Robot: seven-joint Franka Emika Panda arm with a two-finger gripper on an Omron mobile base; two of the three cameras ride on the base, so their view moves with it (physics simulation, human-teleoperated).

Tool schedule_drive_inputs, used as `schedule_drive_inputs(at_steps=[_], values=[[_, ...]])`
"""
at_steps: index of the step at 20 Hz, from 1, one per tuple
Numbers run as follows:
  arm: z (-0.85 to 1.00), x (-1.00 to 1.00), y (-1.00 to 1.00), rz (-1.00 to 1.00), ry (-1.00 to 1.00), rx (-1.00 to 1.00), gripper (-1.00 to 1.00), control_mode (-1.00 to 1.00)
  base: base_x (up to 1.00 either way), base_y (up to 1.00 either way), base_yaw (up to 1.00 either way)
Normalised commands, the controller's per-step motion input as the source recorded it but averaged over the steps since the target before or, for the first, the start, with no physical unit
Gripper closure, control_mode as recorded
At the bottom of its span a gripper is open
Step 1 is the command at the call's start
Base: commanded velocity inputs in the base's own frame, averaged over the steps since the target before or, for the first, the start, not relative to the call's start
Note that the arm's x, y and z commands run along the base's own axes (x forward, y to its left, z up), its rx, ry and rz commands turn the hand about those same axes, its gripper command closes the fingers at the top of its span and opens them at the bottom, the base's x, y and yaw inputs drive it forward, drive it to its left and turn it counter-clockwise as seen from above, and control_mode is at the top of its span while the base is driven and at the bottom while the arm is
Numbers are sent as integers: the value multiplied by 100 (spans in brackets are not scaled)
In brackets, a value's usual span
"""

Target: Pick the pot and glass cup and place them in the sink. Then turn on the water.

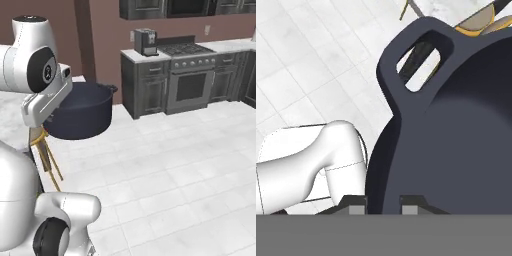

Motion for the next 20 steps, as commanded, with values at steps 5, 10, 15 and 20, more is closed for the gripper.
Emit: schedule_drive_inputs(at_steps=[5,10,15,20], values=[[0,0,0,0,0,0,100,100,0,-3,-55],[0,0,0,0,0,0,100,100,10,-21,-49],[0,0,0,0,0,0,100,100,31,-41,-39],[0,0,0,0,0,0,100,100,55,-29,-26]])
